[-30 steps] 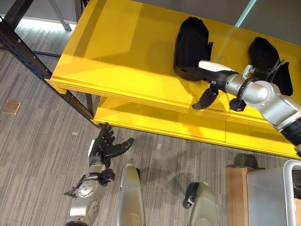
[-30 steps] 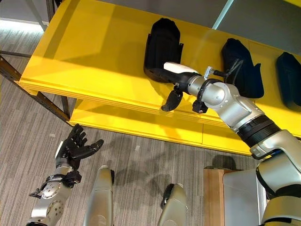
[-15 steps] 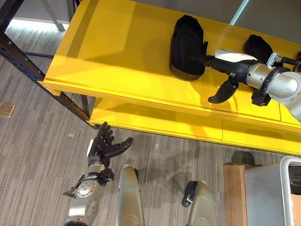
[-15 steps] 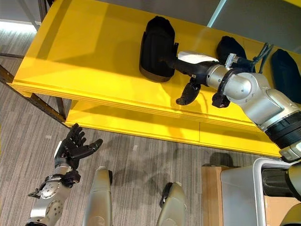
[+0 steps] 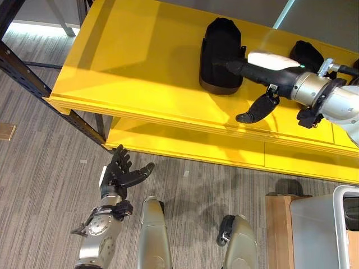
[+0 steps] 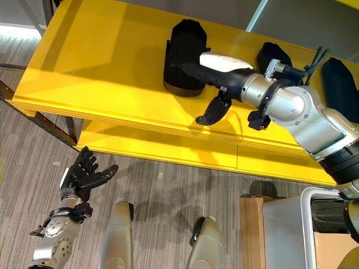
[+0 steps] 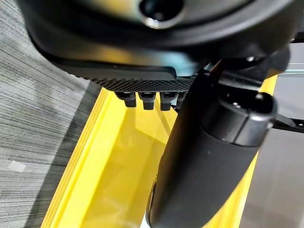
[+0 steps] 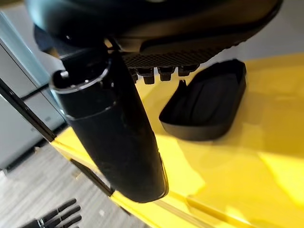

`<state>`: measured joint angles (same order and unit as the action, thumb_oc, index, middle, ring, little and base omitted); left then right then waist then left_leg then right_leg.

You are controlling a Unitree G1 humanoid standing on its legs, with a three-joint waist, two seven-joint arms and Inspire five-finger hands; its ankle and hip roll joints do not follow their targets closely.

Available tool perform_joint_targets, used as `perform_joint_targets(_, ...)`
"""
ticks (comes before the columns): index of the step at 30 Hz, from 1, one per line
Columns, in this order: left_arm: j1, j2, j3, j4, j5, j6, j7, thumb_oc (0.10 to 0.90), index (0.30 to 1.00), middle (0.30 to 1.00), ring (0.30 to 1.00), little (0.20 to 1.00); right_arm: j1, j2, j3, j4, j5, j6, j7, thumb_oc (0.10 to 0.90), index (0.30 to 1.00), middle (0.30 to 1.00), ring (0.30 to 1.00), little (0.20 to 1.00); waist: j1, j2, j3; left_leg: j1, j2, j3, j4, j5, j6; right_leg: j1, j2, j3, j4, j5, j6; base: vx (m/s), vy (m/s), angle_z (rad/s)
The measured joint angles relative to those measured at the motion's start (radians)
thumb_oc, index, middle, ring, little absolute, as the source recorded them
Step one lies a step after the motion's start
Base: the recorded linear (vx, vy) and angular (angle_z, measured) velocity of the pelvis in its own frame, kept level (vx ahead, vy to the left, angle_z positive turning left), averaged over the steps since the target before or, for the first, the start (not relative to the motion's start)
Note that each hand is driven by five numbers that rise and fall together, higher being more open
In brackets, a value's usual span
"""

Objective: Move parts from the plastic box to the shelf.

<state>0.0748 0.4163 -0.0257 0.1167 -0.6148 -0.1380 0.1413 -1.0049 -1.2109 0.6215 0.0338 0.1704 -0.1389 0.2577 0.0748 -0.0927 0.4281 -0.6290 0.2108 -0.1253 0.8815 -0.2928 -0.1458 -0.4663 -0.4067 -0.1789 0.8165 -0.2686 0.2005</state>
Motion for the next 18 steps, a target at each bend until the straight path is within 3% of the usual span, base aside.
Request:
perform_joint_targets(7,0.023,-0.002,0.017,-0.001,0.000,0.000,0.000,0.900,1.000,1.000,1.000,1.000,0.218,-0.014,-0.193,-0.038,0.000,-0.018,-0.025,0.900,1.000,1.000,1.000,1.000,-0.017,-0.001,-0.001,0.000,0.001,0.004,0.001,-0.002,0.003,0.003,0.002,0.002,-0.014,0.010,0.001,0.00,0.000,-0.01)
perform_joint_targets(13,0.026,-0.002,0.025,0.001,0.000,0.000,0.001,0.900,1.000,1.000,1.000,1.000,0.231,-0.019,-0.199,-0.031,0.000,-0.014,-0.039,0.900,1.000,1.000,1.000,1.000,-0.026,-0.001,-0.001,0.001,0.010,0.006,0.001,-0.002,0.003,0.000,0.006,0.004,-0.014,0.010,-0.006,0.00,0.002,-0.02)
perform_joint_targets(14,0.025,-0.007,0.023,-0.001,0.001,0.000,0.000,0.900,1.000,1.000,1.000,1.000,0.392,0.018,-0.359,-0.029,-0.006,-0.056,-0.057,0.900,1.000,1.000,1.000,1.000,-0.015,-0.002,-0.002,0.002,0.009,0.008,-0.004,-0.001,0.003,0.004,0.005,0.003,-0.018,0.009,-0.006,0.00,0.000,0.00)
perform_joint_targets(18,0.051,-0.006,0.040,-0.002,0.000,-0.001,0.007,0.900,1.000,1.000,1.000,1.000,0.427,0.014,-0.383,0.011,-0.012,-0.020,-0.083,0.900,1.000,1.000,1.000,1.000,-0.030,-0.001,-0.002,0.004,0.010,0.013,-0.005,-0.002,0.004,-0.003,0.006,0.010,-0.020,0.014,-0.001,0.00,0.000,-0.03)
